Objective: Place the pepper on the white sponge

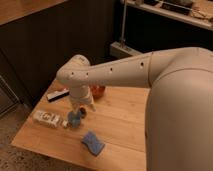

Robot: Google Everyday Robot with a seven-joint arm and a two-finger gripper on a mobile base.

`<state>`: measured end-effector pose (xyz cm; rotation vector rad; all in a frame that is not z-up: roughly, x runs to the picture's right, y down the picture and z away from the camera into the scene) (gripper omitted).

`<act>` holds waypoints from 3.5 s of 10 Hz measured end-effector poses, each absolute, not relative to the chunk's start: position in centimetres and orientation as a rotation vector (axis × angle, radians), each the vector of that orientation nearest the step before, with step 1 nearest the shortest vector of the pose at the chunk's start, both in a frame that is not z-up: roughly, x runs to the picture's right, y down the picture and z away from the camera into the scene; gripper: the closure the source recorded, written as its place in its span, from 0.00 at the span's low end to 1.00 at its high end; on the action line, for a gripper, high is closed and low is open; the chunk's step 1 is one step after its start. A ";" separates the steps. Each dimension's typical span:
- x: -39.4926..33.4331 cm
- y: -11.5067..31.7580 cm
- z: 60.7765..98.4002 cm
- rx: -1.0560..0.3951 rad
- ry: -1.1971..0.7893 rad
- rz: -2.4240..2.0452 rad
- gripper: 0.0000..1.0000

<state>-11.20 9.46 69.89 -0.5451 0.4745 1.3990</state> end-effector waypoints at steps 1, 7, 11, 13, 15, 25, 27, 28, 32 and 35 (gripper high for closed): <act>-11.2 9.5 69.9 -0.545 0.475 1.399 0.35; -11.2 9.5 69.9 -0.545 0.475 1.399 0.35; -11.2 9.5 69.9 -0.545 0.475 1.399 0.35; -11.2 9.5 69.9 -0.545 0.475 1.399 0.35; -11.2 9.5 69.9 -0.545 0.475 1.399 0.35; -12.2 8.2 69.6 -0.566 0.390 1.393 0.35; -13.4 5.5 69.2 -0.581 0.284 1.371 0.35; -14.2 3.8 69.4 -0.587 0.232 1.348 0.35; -15.9 -1.0 73.7 -0.539 0.214 1.234 0.35; -17.9 -2.0 77.9 -0.537 0.260 1.178 0.35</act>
